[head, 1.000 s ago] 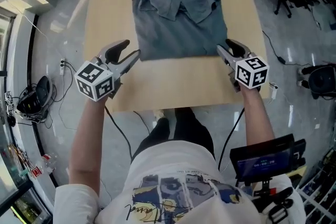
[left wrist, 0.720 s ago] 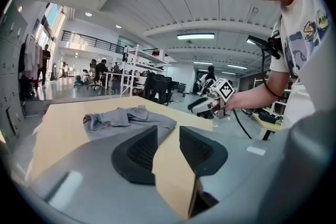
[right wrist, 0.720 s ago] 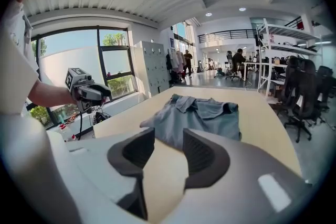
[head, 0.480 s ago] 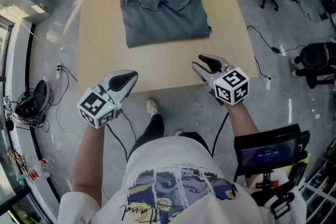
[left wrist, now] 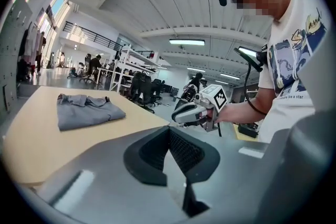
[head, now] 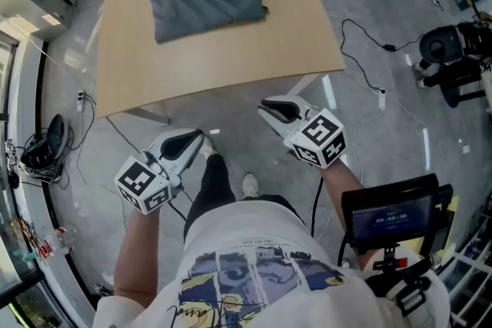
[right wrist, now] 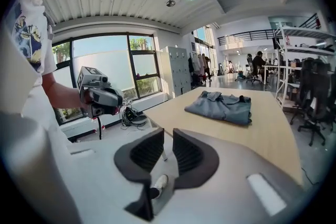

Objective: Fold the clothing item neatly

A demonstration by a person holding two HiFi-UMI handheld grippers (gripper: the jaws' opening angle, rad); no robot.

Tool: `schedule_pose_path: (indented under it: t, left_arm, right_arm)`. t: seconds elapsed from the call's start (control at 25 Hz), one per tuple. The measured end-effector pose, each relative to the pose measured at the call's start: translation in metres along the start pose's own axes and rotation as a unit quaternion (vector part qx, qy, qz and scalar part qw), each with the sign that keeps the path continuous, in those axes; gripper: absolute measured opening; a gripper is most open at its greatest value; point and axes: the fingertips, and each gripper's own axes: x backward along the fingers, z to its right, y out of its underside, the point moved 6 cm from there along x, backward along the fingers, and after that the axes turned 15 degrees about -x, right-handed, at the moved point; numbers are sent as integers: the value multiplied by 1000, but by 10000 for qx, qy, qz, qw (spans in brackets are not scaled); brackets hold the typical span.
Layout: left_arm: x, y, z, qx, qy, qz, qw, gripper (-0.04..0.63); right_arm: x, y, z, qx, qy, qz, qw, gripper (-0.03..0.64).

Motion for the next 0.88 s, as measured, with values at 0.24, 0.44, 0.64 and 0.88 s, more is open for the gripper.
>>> schedule_pose_path:
  t: [0.24,0.44,0.64,0.88]
  left_arm:
    - [-6,7,38,-23,155,-110,9998,8]
    - [2,1,44,35,81,-58,9999,8]
    - [9,1,19,85,-40,27,10000,8]
    - [32,19,-35,147,-86,-76,9998,8]
  right_arm:
    - [34,16,-20,278,2,68,9996,35]
    - [51,21,-38,461,116,62,9989,3]
    - [35,15,-39,502,151,-73,9986,3]
    - [-8,-19,-38,488,262,-132,9984,3]
